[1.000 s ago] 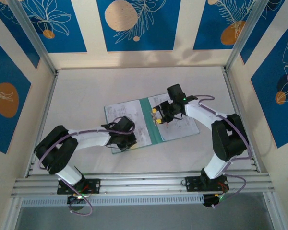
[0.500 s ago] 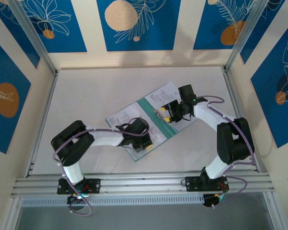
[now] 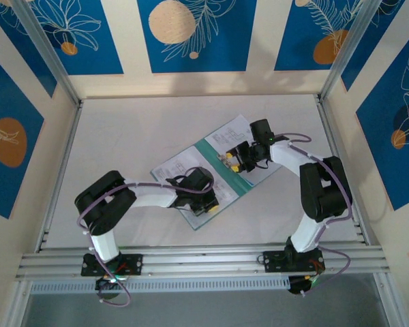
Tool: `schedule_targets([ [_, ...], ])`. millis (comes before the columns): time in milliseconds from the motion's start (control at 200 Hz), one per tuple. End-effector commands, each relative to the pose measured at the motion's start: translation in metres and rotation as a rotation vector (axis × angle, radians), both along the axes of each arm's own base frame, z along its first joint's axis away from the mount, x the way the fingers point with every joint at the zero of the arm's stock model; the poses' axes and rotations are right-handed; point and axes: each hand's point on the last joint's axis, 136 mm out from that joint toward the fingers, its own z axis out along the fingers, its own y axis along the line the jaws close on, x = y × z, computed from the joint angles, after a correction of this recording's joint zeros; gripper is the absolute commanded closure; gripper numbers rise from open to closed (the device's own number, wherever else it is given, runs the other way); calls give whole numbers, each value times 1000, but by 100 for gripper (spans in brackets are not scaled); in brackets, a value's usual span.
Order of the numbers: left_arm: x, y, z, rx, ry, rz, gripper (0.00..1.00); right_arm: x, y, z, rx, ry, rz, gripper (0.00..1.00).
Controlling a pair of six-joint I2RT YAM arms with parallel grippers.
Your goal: Put the files into the folder
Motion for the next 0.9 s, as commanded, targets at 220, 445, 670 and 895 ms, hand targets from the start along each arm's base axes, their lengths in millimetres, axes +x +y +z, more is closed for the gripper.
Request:
schedule_targets([
  [220,-10,11,-18,74,42,-5,100,3,11,2,10,0,51,61],
  [445,-11,13,-19,79,44,-4,100,0,10,-2,2,12,54,68],
  [670,-10,13,-18,79,42,-3,100,-1,9,-5,-5,17,55,74],
  [895,-11,14,-19,82,42,-3,100,0,9,-9,-12,25,55,76],
])
